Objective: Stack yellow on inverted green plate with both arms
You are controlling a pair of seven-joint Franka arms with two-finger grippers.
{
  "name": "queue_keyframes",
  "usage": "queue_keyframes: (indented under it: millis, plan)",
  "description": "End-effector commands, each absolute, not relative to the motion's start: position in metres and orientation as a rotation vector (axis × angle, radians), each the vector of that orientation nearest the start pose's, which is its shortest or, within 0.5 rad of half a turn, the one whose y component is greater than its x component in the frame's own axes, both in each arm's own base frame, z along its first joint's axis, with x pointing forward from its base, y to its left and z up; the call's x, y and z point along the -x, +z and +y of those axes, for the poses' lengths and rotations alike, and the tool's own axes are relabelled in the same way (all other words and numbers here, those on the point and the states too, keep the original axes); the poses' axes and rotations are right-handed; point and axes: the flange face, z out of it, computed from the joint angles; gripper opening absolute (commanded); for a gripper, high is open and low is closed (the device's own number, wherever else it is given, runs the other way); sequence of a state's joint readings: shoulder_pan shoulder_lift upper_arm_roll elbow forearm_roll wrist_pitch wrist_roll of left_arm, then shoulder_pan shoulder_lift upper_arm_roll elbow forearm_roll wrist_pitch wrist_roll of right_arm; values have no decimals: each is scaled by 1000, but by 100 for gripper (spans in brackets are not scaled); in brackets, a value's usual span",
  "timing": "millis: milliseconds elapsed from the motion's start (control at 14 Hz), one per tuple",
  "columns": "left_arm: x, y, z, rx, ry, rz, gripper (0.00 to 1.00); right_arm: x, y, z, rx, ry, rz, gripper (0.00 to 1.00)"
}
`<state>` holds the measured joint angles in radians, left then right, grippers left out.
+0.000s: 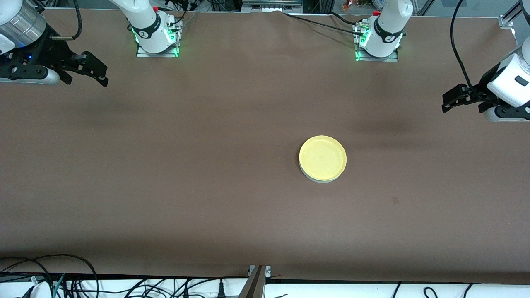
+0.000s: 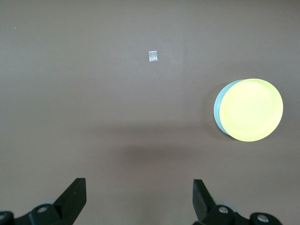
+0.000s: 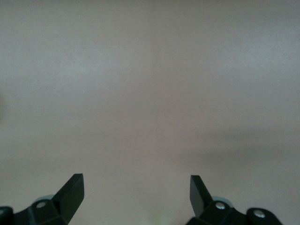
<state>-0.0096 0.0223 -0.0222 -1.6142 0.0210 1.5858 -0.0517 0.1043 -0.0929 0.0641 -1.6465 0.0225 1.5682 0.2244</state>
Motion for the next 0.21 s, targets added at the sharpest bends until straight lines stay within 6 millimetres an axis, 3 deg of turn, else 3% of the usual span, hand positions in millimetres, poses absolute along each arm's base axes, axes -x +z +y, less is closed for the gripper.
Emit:
queue_keyframes:
  millis: [0, 143]
  plan:
    - [-561, 599, -20, 3119, 85, -7, 100, -515, 643, 91, 3122, -50, 58, 100]
    - [-561, 599, -20, 3121, 85, -7, 100, -517, 639, 93, 3126, -41, 46, 100]
